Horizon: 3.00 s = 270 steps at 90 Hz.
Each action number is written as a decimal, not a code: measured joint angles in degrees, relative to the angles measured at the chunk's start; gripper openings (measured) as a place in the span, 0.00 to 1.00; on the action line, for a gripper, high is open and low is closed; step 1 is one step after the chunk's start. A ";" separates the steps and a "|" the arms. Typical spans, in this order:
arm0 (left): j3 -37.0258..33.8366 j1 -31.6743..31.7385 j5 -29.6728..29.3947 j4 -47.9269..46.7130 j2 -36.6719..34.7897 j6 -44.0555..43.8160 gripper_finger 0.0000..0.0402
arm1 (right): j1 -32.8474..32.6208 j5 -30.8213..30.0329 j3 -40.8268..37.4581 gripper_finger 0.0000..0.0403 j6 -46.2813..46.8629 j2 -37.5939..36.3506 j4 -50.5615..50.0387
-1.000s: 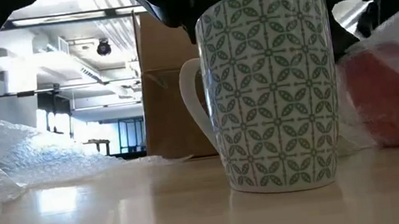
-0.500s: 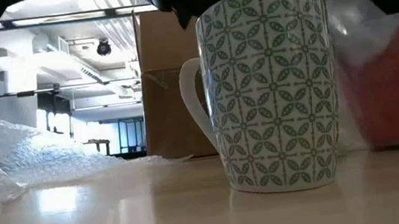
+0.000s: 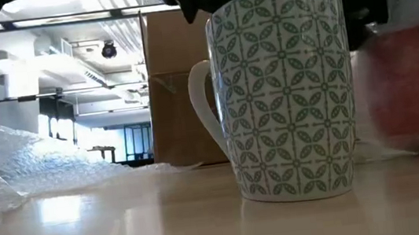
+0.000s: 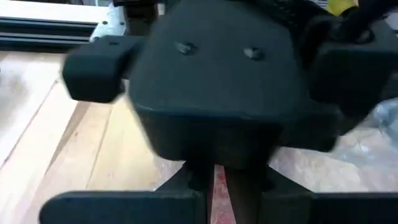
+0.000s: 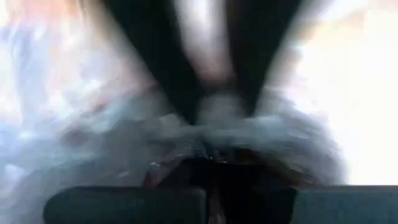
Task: Wrap mug
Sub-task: Wrap the orange mug in bubble wrap
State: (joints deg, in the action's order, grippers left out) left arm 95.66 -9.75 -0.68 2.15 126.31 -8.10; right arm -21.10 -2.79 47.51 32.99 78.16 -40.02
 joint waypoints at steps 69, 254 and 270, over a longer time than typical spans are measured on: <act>-0.24 -1.46 -0.04 2.38 0.56 3.19 0.05 | -0.61 -0.23 5.57 0.01 -0.30 1.58 -5.87; -0.17 -1.23 -0.49 4.81 0.39 3.08 0.05 | -3.74 2.43 0.77 0.02 -3.43 5.16 -1.49; -0.17 -1.23 -0.24 4.47 0.40 3.08 0.05 | -3.74 3.36 5.21 0.02 -3.53 3.41 -8.45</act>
State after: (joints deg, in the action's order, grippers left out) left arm 95.48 -10.98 -0.92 6.62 126.72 -5.02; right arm -24.84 0.57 52.72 29.46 81.58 -48.47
